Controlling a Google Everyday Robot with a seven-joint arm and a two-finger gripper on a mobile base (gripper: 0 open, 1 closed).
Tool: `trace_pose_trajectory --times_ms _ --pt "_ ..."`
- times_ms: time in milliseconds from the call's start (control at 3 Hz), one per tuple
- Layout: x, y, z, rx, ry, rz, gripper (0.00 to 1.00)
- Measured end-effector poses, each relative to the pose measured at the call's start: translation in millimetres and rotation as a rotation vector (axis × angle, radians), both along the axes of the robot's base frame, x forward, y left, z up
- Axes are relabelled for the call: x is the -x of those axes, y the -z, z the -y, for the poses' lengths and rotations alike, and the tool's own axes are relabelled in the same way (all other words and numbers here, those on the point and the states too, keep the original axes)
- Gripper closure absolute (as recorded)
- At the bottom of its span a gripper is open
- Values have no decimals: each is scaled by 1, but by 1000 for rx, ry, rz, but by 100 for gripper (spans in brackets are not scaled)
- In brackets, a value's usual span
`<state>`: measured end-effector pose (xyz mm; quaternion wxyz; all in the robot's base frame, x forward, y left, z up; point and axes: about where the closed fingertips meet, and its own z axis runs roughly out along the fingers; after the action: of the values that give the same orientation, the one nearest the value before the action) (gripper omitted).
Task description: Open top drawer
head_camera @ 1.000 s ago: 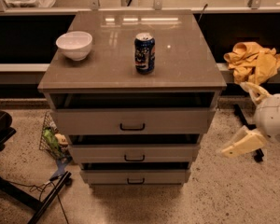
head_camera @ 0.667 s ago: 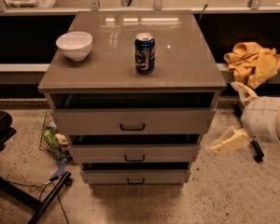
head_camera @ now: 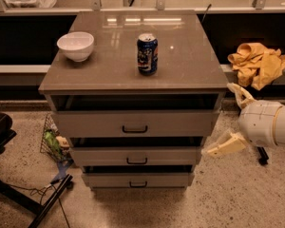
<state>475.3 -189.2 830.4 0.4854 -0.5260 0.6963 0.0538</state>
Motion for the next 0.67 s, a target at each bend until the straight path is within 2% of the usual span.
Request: trace_pose_trajectory --times_ms 333,667 --pt "-2 2 -3 -1 -2 0 0" --pt "-19 19 -28 -10 -18 -1 0"
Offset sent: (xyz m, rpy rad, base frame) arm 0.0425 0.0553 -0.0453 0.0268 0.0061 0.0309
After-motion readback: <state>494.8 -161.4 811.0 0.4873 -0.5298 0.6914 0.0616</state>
